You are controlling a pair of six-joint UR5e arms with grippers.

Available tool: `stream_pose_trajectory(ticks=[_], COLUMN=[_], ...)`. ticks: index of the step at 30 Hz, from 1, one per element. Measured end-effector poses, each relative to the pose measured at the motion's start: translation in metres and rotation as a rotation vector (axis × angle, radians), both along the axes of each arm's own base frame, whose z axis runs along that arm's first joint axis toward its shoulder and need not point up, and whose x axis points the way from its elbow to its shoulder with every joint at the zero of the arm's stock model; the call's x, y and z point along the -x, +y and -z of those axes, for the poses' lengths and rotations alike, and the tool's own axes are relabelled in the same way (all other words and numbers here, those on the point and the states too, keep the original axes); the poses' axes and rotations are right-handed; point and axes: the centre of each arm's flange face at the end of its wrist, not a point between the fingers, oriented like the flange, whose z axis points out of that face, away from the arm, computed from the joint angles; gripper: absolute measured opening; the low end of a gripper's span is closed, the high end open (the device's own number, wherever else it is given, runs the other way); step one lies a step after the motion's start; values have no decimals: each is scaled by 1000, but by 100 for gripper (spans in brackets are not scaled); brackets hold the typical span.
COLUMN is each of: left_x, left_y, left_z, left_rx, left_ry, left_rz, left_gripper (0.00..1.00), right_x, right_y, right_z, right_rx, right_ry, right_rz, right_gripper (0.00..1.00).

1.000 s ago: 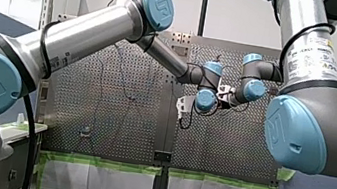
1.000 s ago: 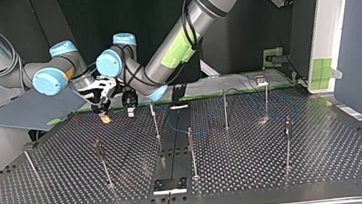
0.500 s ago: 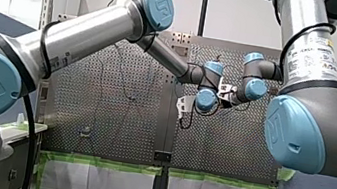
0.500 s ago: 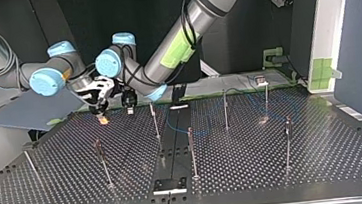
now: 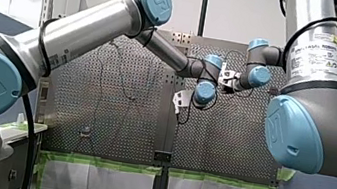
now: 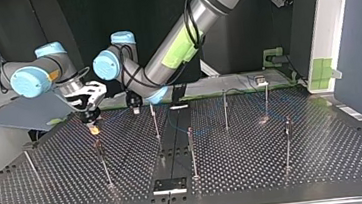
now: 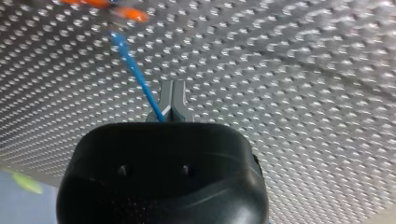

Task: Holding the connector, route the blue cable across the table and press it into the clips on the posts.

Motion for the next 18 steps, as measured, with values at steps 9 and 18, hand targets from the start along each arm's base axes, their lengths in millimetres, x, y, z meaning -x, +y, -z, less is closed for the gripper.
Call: stream_pose_trajectory(ticks=[9, 18], left_x=[7, 11], left_y=[3, 6], left_z=[-51, -79], left_rx=[36, 59], left_ry=[-43, -67], left_rz=[-4, -11], left_gripper=[0, 0], right_x=[2, 0], right_y=[8, 14], right_z=[-30, -68], right_rx=[30, 62], right_ry=[-19, -48], right_rz=[-3, -24], right_gripper=[0, 0])
